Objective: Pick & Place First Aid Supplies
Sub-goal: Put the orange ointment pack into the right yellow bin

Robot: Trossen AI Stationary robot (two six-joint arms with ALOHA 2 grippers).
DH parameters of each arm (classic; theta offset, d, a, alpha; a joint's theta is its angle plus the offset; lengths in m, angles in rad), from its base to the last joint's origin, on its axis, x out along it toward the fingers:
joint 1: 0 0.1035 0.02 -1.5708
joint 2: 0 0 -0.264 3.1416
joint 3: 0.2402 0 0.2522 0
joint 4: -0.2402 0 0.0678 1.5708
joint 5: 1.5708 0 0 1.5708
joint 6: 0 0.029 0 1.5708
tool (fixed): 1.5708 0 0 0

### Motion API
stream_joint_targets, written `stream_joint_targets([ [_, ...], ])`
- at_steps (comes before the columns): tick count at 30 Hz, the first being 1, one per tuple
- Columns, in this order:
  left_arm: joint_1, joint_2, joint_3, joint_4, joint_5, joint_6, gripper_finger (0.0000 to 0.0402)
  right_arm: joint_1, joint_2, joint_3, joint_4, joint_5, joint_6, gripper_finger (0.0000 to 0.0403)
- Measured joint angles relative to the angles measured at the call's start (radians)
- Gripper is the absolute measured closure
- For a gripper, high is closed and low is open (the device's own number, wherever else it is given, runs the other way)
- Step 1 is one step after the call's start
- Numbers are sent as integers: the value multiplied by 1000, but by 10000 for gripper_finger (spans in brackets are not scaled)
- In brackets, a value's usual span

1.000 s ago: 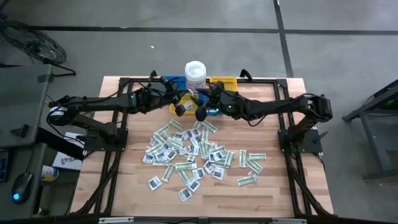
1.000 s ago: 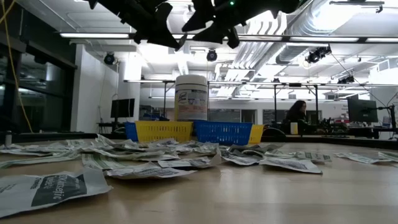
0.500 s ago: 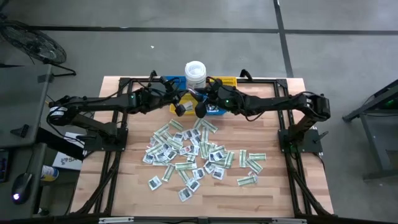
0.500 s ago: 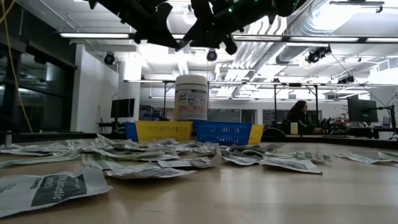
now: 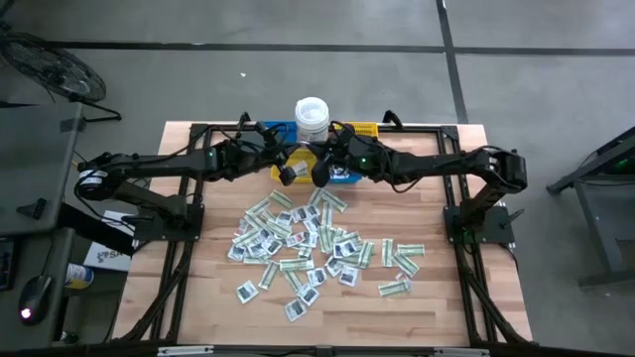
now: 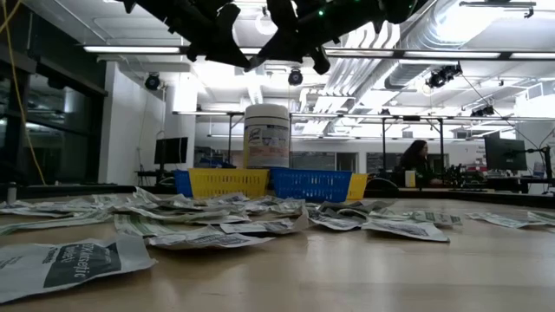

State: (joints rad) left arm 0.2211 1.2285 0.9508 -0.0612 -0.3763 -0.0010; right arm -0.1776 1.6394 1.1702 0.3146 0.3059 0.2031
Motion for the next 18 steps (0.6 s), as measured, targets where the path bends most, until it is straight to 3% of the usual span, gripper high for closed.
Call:
stream_joint_targets([
  [12, 0, -1, 0, -2, 2, 0, 397, -26, -3, 0, 3, -10, 39, 401],
  [18, 0, -1, -1, -10, 63, 39, 344, -41, -13, 0, 3, 3, 45, 402],
])
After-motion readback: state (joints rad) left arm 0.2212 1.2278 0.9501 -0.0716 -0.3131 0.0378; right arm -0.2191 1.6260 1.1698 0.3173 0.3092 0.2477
